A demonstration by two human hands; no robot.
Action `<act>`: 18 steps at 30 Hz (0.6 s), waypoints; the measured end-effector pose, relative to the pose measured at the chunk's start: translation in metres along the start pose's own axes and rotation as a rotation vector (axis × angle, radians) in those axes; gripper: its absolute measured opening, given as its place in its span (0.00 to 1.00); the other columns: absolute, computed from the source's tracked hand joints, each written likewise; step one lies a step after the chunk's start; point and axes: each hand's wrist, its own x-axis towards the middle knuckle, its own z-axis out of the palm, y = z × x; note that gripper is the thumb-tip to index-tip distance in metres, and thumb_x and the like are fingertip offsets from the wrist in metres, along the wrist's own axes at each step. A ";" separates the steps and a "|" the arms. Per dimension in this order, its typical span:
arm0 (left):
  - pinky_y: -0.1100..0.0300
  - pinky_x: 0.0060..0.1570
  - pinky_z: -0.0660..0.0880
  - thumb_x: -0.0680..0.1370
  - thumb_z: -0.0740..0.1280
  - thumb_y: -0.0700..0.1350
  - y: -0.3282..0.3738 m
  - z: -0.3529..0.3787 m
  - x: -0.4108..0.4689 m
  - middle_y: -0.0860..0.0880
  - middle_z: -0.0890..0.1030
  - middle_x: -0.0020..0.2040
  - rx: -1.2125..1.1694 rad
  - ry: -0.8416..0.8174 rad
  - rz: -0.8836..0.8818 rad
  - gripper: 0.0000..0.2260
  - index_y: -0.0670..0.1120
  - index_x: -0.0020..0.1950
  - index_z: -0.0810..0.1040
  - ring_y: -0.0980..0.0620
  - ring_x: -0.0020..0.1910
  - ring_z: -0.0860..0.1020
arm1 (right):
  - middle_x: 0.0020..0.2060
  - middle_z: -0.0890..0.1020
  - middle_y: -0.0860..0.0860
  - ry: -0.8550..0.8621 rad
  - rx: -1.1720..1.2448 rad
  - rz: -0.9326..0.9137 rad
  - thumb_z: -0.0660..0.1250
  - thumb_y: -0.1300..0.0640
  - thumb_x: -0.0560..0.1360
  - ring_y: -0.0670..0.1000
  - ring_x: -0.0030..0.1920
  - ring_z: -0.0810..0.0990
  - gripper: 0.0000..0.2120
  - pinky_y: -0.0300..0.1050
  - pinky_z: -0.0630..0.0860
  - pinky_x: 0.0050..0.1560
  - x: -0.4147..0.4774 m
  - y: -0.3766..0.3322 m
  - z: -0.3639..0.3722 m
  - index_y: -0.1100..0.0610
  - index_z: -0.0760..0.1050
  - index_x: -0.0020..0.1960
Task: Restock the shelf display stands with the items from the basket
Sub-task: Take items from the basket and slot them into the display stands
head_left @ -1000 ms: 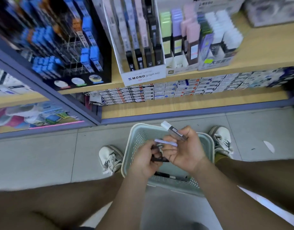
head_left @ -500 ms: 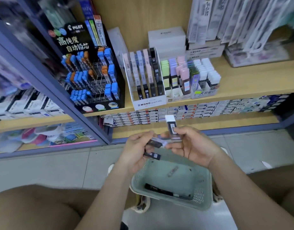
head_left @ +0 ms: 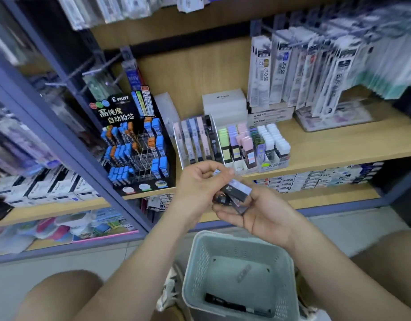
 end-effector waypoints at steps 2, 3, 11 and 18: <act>0.58 0.33 0.73 0.73 0.73 0.41 0.005 0.003 0.007 0.46 0.80 0.31 0.111 0.040 0.075 0.05 0.43 0.38 0.80 0.51 0.29 0.75 | 0.51 0.82 0.65 -0.053 0.080 -0.058 0.46 0.77 0.70 0.63 0.48 0.83 0.29 0.55 0.82 0.49 0.002 -0.007 0.003 0.61 0.72 0.64; 0.57 0.33 0.73 0.73 0.72 0.41 0.007 0.005 0.011 0.48 0.79 0.30 0.147 0.071 0.109 0.05 0.44 0.37 0.80 0.52 0.29 0.74 | 0.55 0.80 0.66 -0.081 0.109 -0.083 0.45 0.77 0.68 0.63 0.51 0.82 0.32 0.57 0.81 0.53 0.003 -0.009 0.004 0.62 0.71 0.67; 0.67 0.31 0.68 0.74 0.70 0.43 0.017 0.029 0.045 0.57 0.74 0.27 0.253 0.324 0.300 0.05 0.49 0.38 0.80 0.61 0.27 0.70 | 0.38 0.76 0.51 0.046 0.153 -0.202 0.50 0.71 0.65 0.46 0.32 0.69 0.28 0.35 0.67 0.27 0.022 -0.030 0.028 0.56 0.82 0.52; 0.44 0.42 0.78 0.77 0.65 0.52 0.012 0.037 0.072 0.55 0.79 0.35 0.193 0.181 0.262 0.06 0.57 0.45 0.82 0.50 0.36 0.78 | 0.30 0.71 0.50 0.256 -0.090 -0.297 0.63 0.63 0.78 0.44 0.28 0.65 0.07 0.34 0.56 0.21 0.031 -0.057 0.016 0.57 0.77 0.44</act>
